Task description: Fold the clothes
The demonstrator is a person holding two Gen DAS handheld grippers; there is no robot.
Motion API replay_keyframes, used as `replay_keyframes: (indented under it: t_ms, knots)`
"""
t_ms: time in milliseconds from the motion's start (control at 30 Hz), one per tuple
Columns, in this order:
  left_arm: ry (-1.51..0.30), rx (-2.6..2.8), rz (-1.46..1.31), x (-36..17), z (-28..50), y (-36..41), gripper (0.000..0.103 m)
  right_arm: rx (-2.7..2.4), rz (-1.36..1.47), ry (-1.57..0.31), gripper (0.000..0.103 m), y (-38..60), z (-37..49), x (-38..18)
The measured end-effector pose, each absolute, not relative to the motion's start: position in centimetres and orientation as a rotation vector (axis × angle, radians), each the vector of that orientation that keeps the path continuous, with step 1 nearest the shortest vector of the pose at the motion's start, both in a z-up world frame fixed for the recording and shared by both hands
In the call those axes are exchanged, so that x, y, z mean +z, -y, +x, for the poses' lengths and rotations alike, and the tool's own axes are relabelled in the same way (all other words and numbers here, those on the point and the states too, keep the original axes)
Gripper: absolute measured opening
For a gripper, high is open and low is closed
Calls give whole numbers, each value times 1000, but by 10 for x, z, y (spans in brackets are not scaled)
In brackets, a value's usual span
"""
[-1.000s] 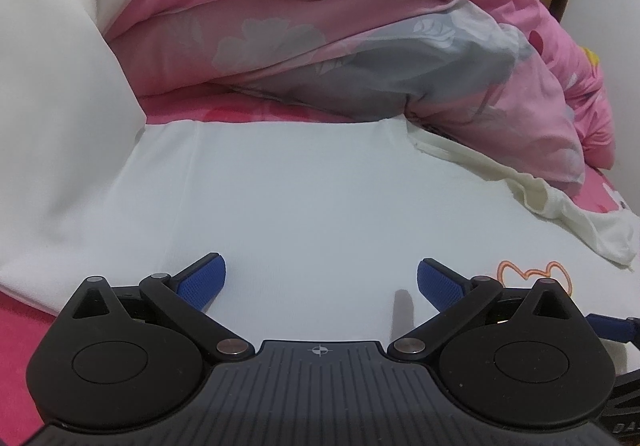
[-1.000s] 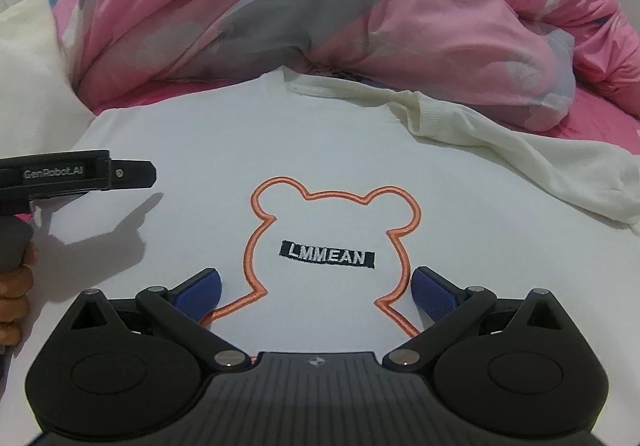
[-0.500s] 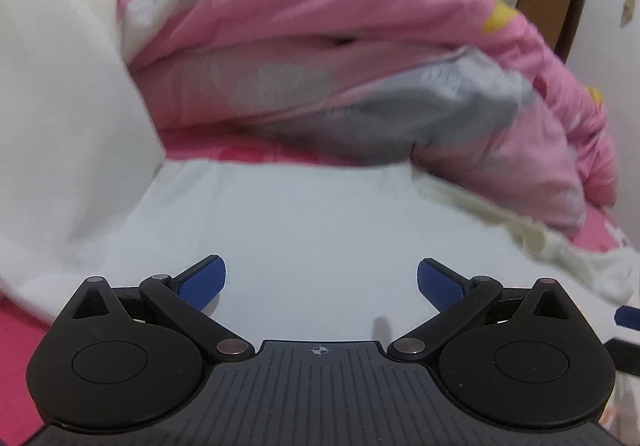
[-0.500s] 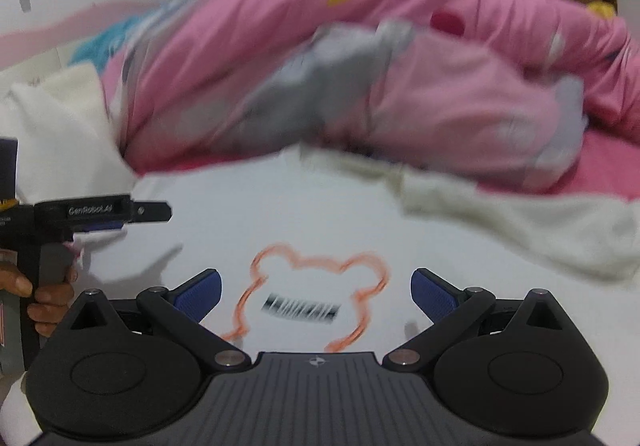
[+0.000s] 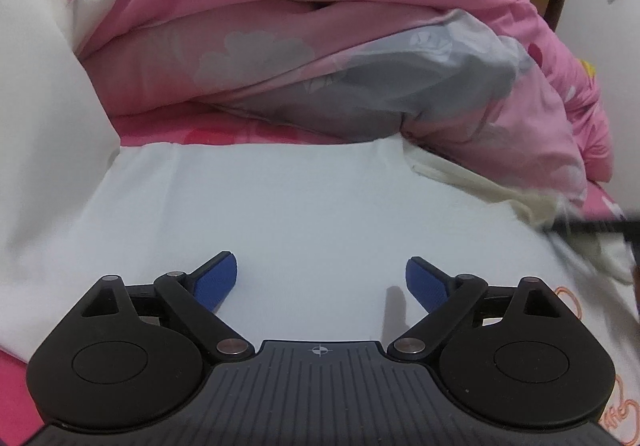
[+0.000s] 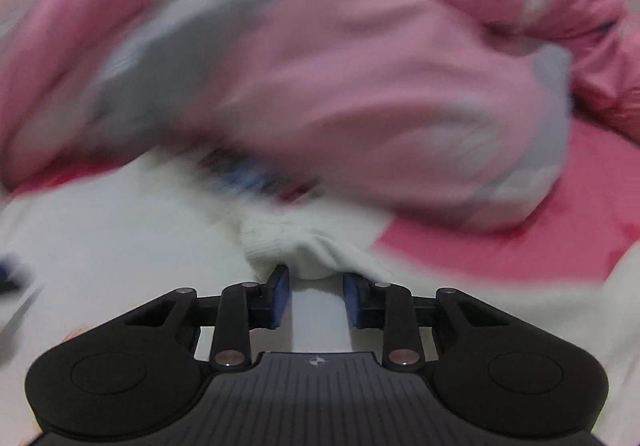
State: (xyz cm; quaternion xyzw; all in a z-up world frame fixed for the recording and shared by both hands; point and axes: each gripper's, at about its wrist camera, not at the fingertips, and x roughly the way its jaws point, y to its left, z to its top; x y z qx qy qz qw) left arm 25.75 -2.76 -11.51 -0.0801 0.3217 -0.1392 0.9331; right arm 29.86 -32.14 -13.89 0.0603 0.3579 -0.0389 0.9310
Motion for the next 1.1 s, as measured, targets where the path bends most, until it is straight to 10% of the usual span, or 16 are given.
replay_keyframes:
  t_ms: [800,1100]
  knots:
    - [-657,-289,-138,-117,255,30,97,-46,119,-747,29,263,415,-162]
    - [-657,-287,-134,-117,255,31,97,-27,186,-690,30,302,297,-127]
